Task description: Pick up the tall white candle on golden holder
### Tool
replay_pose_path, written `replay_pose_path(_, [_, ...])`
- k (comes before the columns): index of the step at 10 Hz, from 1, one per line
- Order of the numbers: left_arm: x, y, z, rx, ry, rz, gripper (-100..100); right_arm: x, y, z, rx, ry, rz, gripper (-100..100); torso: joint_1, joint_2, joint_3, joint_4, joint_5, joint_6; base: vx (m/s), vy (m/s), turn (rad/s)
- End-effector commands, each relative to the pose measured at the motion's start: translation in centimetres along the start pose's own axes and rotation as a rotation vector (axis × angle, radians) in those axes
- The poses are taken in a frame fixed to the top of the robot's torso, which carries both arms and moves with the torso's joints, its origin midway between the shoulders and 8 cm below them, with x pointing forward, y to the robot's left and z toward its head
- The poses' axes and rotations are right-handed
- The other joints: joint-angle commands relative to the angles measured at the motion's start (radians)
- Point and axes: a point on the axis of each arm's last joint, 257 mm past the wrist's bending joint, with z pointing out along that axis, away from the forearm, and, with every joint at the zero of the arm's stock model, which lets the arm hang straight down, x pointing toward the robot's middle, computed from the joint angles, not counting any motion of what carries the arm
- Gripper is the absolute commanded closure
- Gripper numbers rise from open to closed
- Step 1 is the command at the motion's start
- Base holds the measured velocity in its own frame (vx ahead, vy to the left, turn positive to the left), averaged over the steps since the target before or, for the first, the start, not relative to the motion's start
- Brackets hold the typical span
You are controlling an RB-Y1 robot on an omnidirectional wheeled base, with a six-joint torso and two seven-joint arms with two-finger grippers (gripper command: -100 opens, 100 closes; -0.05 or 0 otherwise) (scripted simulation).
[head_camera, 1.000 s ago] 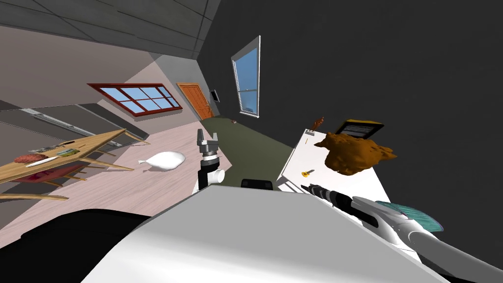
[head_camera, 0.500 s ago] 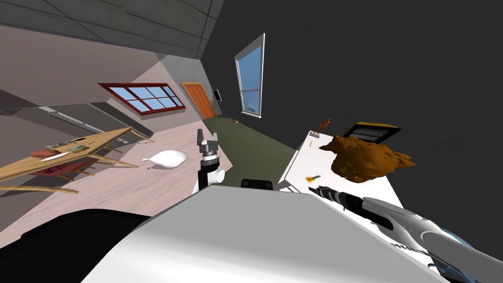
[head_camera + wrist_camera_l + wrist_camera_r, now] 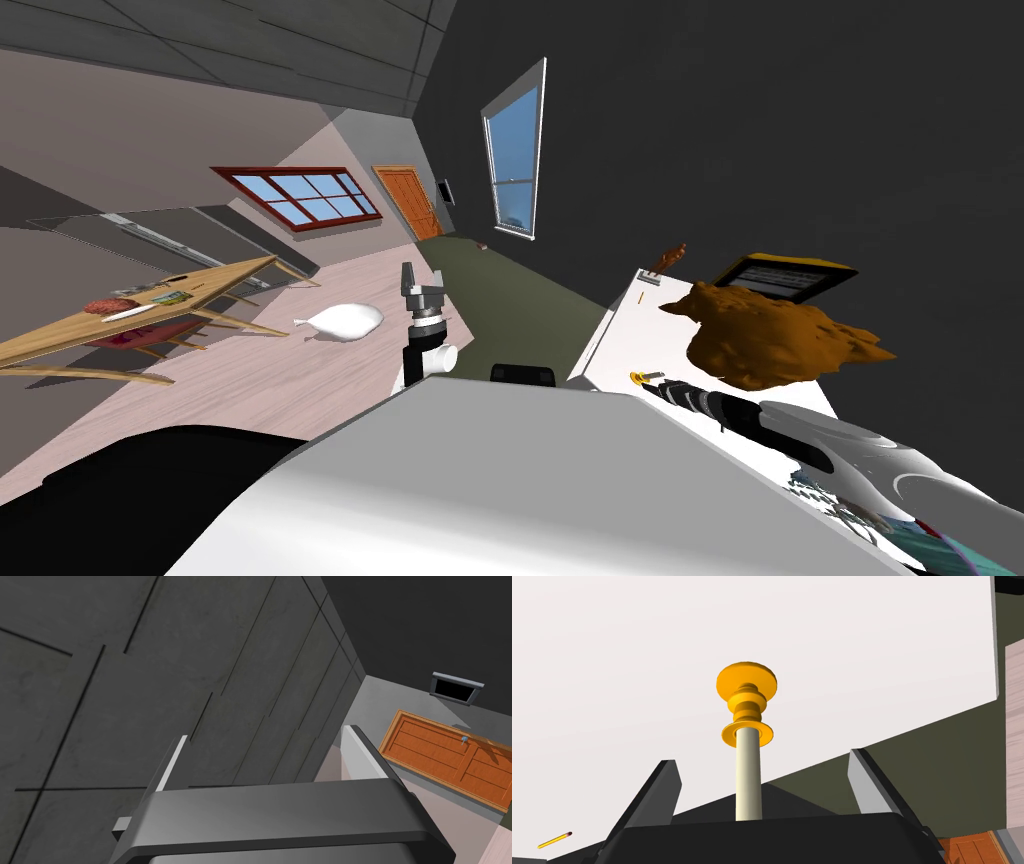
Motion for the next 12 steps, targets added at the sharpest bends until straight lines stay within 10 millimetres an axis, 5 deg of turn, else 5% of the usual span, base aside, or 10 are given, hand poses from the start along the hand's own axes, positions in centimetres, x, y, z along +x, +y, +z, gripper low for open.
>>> replay_pose_path(1, [0.0, 0.0, 0.0, 0.000, 0.000, 0.000, 0, 0.6, 0.4, 0.7, 0.003, -0.001, 0.008, -100, 0.000, 0.000, 0.000, 0.000, 0.000, 0.000, 0.015, -0.016, 0.059])
replay_pose_path(4, [0.0, 0.0, 0.0, 0.000, 0.000, 0.000, 0, 1.1, 0.7, 1.4, 0.005, -0.001, 0.015, -100, -0.002, 0.000, 0.000, 0.000, -0.001, 0.000, 0.017, -0.027, 0.052])
replay_pose_path(5, [0.0, 0.0, 0.0, 0.000, 0.000, 0.000, 0, 1.1, 0.8, 1.5, 0.006, -0.001, 0.015, 100, -0.001, 0.001, 0.001, 0.000, 0.000, 0.000, 0.000, 0.000, 0.000])
replay_pose_path(9, [0.0, 0.0, 0.0, 0.000, 0.000, 0.000, 0, 1.1, 0.7, 1.5, 0.006, -0.001, 0.014, 100, 0.000, 0.002, 0.001, 0.000, 0.000, 0.000, 0.000, -0.001, -0.001])
replay_pose_path(10, [0.0, 0.0, 0.0, 0.000, 0.000, 0.000, 0, 1.1, 0.7, 1.5, 0.006, -0.001, 0.014, 0, 0.000, 0.002, 0.001, 0.000, 0.000, 0.000, 0.000, 0.000, 0.000])
replay_pose_path(11, [0.0, 0.0, 0.0, 0.000, 0.000, 0.000, 0, 0.6, 0.4, 0.7, 0.003, -0.001, 0.008, 100, 0.000, 0.002, 0.001, 0.000, 0.000, 0.000, -0.012, 0.017, -0.066])
replay_pose_path(12, [0.0, 0.0, 0.0, 0.000, 0.000, 0.000, 0, 0.3, 0.2, 0.4, 0.002, 0.000, 0.004, 100, 0.001, 0.003, 0.002, 0.000, 0.000, 0.001, -0.021, 0.035, -0.093])
